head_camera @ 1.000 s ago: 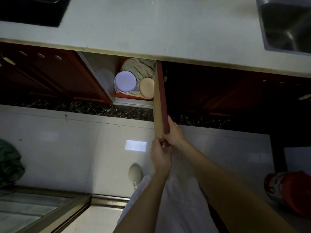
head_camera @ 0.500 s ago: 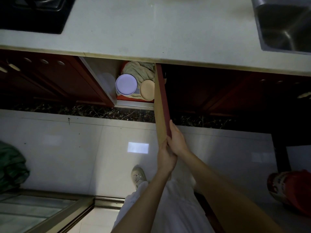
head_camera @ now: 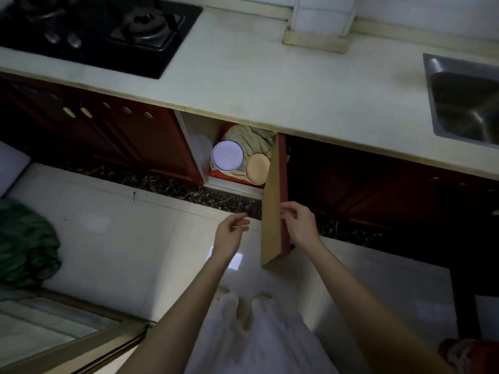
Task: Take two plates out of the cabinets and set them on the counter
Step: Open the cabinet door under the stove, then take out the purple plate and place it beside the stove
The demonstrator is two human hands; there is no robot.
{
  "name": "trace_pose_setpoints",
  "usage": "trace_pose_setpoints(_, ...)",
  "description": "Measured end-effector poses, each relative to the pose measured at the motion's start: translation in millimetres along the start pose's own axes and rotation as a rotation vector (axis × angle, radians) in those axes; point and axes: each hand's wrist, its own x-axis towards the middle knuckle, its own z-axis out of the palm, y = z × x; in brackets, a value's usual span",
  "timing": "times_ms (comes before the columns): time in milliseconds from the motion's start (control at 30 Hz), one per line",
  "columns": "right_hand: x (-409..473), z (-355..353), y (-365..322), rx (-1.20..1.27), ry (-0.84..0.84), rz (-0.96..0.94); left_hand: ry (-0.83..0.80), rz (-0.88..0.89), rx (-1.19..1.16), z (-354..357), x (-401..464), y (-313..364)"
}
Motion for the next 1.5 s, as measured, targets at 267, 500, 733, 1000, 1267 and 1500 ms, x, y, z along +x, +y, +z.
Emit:
trace_pose_setpoints(267,7,20,-48,0.333,-0.029,0.012,0.173,0.027,-0.232,-97,23,26)
trace_pose_setpoints(500,44,58,-82,0.505,-0.008,0.07,0.137,0.053,-0.296,-162,88,50)
trace_pose_setpoints(733,103,125,-118,0.668,0.156,0.141,-0.016,0.008,-0.285,-232,193,81)
trace_pose_setpoints(1000,146,181,-151,0.734,0.18,0.129,-0.127,-0.027,-0.209,-264,269,87)
trace_pose_setpoints(1267,190,190,-137,0.696,0.144,0.111,-0.137,-0.046,-0.152,-260,314,47)
trace_pose_setpoints(1500,269,221,-65,0.662,0.144,0.164,-0.19,-0.107,-0.188,-219,378,-23)
